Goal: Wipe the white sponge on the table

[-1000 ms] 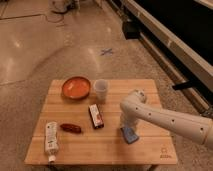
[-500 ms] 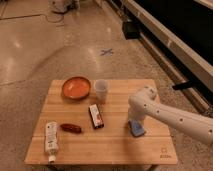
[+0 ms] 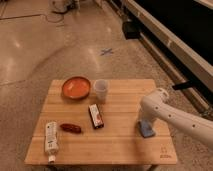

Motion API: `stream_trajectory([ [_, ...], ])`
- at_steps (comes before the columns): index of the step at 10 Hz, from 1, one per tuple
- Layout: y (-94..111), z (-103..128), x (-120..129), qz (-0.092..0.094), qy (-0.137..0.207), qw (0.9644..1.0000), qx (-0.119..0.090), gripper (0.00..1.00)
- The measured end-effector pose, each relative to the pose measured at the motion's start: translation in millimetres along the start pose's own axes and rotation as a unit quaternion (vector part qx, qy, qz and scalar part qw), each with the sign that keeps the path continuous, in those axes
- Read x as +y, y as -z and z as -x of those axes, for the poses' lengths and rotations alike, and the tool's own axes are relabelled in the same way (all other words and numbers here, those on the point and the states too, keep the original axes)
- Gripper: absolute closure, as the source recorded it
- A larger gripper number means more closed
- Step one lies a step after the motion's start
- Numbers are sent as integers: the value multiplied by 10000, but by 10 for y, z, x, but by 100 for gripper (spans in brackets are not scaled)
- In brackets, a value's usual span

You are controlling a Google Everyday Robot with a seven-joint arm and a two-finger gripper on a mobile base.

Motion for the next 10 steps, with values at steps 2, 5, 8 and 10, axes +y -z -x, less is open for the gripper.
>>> stream_trajectory([
  [2,-23,135,182,53,-2,10000,-76,100],
  [5,14,445,227,21,217,9994,-256,100],
  [8,48,761,-7,-106,663,9971,-363,100],
  [10,57,918,-212,-169,953,9945,-390,100],
])
